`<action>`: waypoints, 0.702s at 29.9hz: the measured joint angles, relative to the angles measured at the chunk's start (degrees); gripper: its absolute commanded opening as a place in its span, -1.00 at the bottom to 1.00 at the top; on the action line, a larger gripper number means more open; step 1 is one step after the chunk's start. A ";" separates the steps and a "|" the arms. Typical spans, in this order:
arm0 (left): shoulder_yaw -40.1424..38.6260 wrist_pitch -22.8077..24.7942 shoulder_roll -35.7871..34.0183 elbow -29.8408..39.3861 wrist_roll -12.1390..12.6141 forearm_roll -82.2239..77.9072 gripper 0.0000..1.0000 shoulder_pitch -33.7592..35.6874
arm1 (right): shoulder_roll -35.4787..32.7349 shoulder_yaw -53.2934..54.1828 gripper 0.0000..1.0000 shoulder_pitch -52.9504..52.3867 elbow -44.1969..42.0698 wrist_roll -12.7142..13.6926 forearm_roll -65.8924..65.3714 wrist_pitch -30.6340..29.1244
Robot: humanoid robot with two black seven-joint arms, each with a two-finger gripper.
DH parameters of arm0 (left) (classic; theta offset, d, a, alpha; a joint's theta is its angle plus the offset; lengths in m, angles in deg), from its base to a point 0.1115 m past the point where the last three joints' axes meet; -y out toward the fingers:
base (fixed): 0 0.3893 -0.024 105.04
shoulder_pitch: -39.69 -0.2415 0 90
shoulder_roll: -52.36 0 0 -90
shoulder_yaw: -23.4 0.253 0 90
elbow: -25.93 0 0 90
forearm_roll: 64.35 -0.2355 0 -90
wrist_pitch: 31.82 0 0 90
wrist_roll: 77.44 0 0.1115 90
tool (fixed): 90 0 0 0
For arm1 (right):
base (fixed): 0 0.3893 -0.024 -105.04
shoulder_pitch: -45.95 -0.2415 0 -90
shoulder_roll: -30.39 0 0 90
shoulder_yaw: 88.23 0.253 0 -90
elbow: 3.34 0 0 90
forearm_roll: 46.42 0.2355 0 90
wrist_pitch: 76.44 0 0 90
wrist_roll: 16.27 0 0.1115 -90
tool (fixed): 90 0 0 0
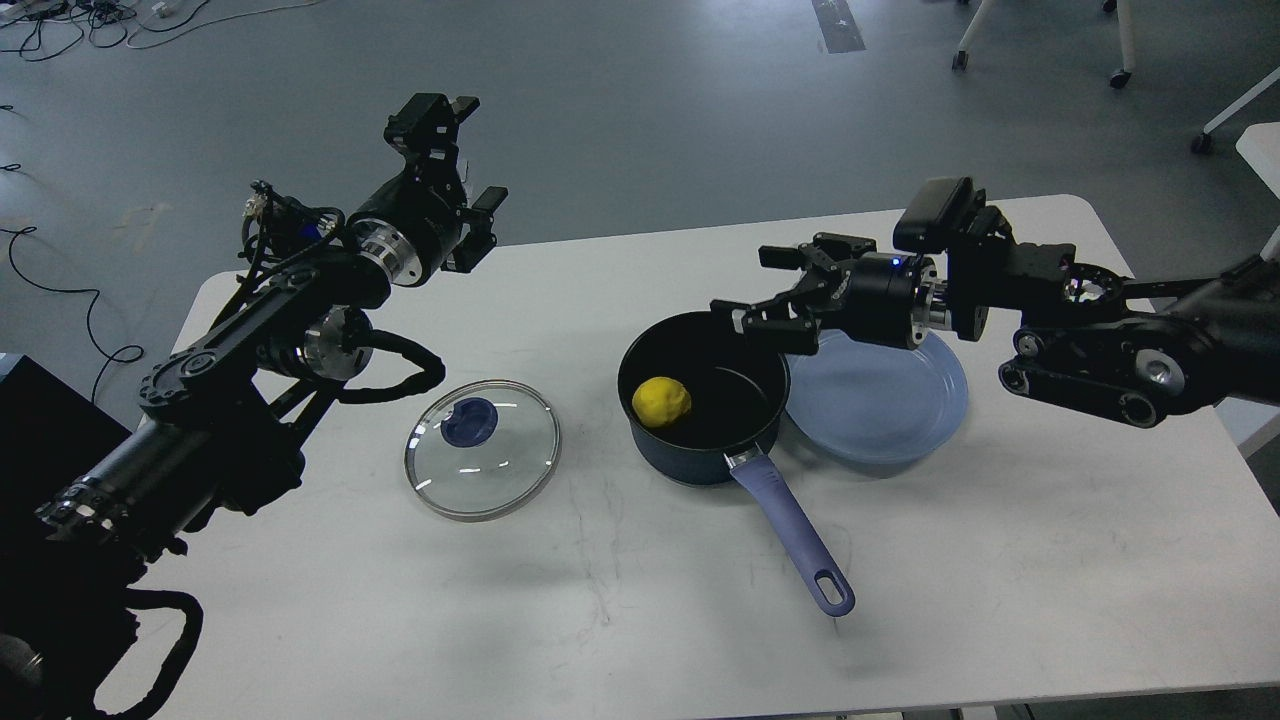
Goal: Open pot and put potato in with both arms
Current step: 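Carry the potato over the saucepan and drop it inside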
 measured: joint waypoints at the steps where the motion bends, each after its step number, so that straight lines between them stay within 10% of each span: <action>1: -0.17 0.01 0.04 0.00 0.00 0.19 0.98 -0.18 | -0.02 1.63 0.95 -0.27 0.29 0.00 6.21 -2.01; 8: -2.20 0.36 1.43 0.58 -0.01 3.11 0.98 -3.39 | -0.20 13.38 0.97 -1.41 -0.32 3.46 48.50 -24.77; 14: -6.91 4.14 1.54 3.50 0.71 8.12 0.98 -7.30 | 1.34 23.90 1.00 5.16 -2.47 13.73 75.07 -24.38; 21: -8.22 5.39 1.89 5.75 0.94 10.91 0.98 -9.81 | 5.17 33.70 1.00 10.31 -6.12 15.37 76.83 -20.07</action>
